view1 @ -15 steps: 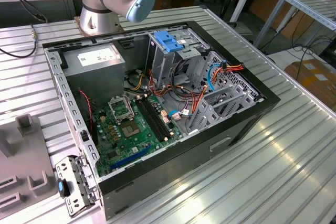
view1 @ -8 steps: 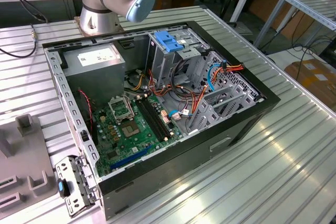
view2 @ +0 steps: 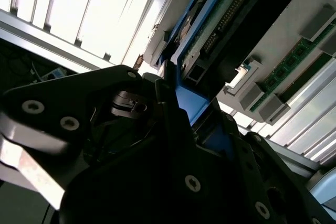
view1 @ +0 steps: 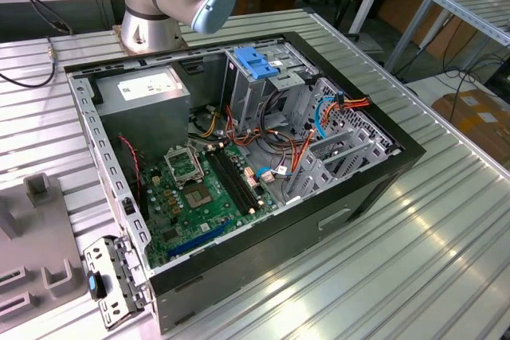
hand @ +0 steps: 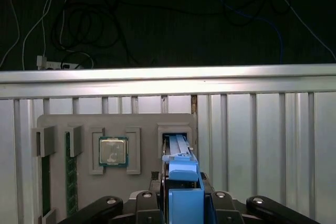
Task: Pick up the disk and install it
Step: 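Pick up the disk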
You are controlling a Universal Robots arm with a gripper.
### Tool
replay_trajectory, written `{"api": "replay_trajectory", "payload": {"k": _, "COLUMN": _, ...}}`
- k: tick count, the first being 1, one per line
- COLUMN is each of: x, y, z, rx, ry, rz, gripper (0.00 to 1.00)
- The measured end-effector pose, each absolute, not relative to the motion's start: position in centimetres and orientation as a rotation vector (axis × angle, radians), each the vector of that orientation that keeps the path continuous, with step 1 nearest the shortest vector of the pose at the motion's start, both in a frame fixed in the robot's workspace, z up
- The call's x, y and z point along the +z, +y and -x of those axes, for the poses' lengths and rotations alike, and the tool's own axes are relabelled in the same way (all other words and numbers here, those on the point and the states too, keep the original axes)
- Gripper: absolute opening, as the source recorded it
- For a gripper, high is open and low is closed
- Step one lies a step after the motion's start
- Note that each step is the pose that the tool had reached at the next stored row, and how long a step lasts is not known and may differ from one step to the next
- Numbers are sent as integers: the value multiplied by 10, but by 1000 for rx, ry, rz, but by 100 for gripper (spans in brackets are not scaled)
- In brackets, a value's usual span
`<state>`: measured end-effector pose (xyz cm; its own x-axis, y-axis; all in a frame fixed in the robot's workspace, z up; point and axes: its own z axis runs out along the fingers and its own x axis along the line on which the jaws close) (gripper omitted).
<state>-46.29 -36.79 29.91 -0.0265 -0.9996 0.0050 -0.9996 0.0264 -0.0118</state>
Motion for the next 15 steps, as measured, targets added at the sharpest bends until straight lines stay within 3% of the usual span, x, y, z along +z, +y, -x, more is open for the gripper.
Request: {"api": "replay_trajectory", "payload": {"k": 15, "x": 322, "y": -368, "z": 463, "rx": -19, "ry": 2247, "rz": 2189, "gripper": 37}}
